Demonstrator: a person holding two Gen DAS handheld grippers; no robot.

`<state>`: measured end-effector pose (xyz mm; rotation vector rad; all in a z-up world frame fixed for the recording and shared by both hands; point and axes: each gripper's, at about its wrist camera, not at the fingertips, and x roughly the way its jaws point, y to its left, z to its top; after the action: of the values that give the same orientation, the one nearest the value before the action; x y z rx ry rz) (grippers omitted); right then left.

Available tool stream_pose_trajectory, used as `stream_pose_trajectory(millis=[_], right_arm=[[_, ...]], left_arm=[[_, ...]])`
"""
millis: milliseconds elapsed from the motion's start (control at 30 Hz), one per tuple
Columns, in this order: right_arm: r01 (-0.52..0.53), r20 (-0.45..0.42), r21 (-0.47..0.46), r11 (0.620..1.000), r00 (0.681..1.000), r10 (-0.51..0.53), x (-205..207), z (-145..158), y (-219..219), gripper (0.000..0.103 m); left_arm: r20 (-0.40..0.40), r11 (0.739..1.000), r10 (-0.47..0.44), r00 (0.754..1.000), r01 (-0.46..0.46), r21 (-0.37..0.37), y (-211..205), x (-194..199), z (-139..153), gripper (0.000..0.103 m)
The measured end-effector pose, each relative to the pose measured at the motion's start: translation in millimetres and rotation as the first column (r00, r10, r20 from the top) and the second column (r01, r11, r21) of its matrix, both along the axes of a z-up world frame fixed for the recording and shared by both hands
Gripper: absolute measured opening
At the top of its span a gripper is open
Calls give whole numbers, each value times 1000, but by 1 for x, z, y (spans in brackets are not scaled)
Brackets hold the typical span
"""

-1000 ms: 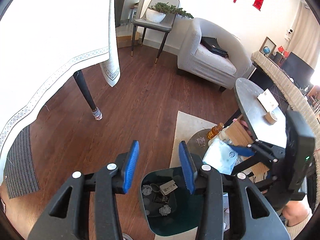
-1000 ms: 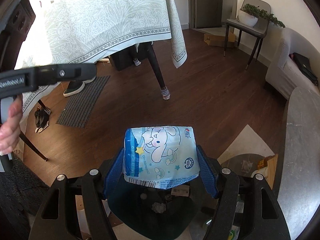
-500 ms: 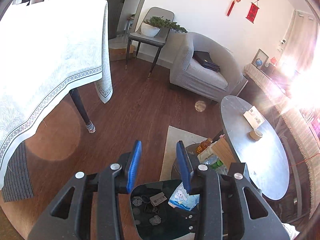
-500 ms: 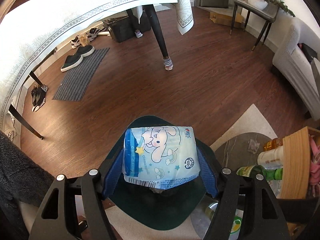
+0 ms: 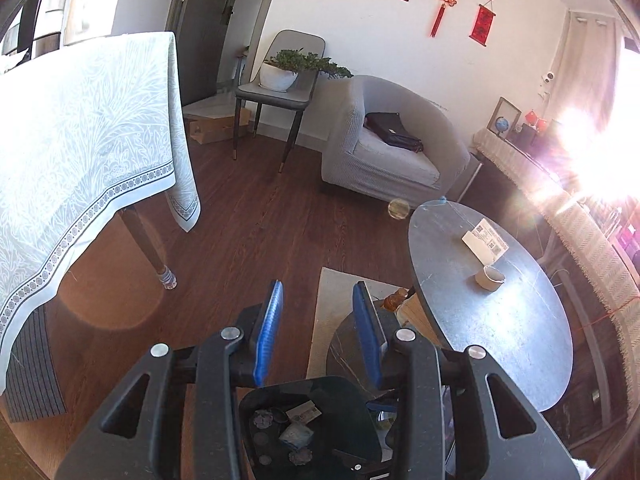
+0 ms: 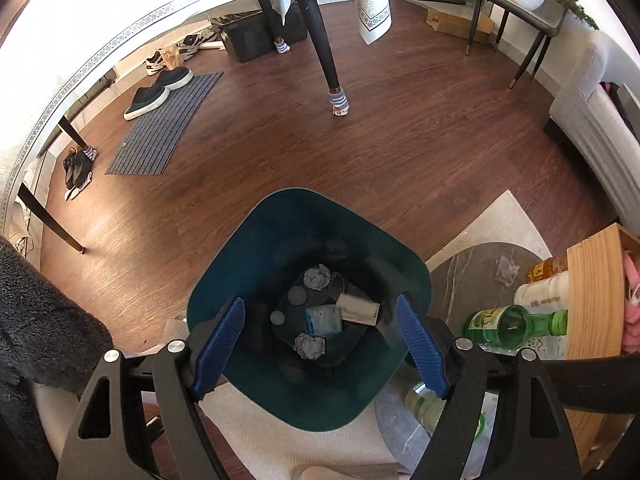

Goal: Collect trash
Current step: 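Move both grippers back over the marble table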

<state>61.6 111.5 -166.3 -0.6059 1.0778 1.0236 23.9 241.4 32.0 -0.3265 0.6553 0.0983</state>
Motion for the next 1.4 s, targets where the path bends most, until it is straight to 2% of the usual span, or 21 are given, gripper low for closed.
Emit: stream_pose_trajectory(millis=[133, 200, 233, 433, 567, 667, 733, 867, 933, 1033, 1400], right_arm=[[3, -7, 71, 997, 1000, -2, -2, 19, -9, 79], [8, -11, 119, 993, 1000, -6, -1, 31, -14, 75], [8, -14, 143, 990, 1000, -6, -1, 39, -16, 69], [13, 38, 250, 968, 999, -23, 1, 87, -33, 63], [54, 69, 310, 949, 994, -79, 11, 113, -54, 63], [101, 71, 333, 937, 989, -132, 25, 124, -72, 57], [131, 76, 344, 930, 983, -166, 34, 130, -84, 57], [191, 88, 359, 914, 968, -236, 50, 133, -115, 56], [226, 86, 358, 906, 958, -272, 59, 133, -130, 53], [263, 90, 371, 891, 944, -316, 68, 136, -150, 53], [408, 118, 412, 814, 863, -492, 102, 152, -232, 53]], left_arm=[[25, 1000, -8, 1000, 8, 18, -12, 3, 7, 38], [34, 1000, -10, 999, 9, 20, -16, 5, 9, 38], [36, 1000, -8, 999, 7, 24, -18, 6, 11, 38], [56, 999, -11, 998, 9, 46, -33, 12, 20, 38], [65, 998, -25, 998, 22, 54, -44, 16, 23, 38], [60, 998, -41, 997, 37, 60, -53, 21, 21, 39], [53, 997, -51, 997, 48, 60, -60, 25, 18, 40], [34, 996, -77, 996, 75, 49, -75, 36, 12, 43], [34, 995, -95, 995, 93, 47, -84, 41, 12, 47], [32, 988, -138, 990, 135, 78, -105, 50, 11, 50], [-15, 958, -265, 964, 265, 114, -182, 83, -9, 64]])
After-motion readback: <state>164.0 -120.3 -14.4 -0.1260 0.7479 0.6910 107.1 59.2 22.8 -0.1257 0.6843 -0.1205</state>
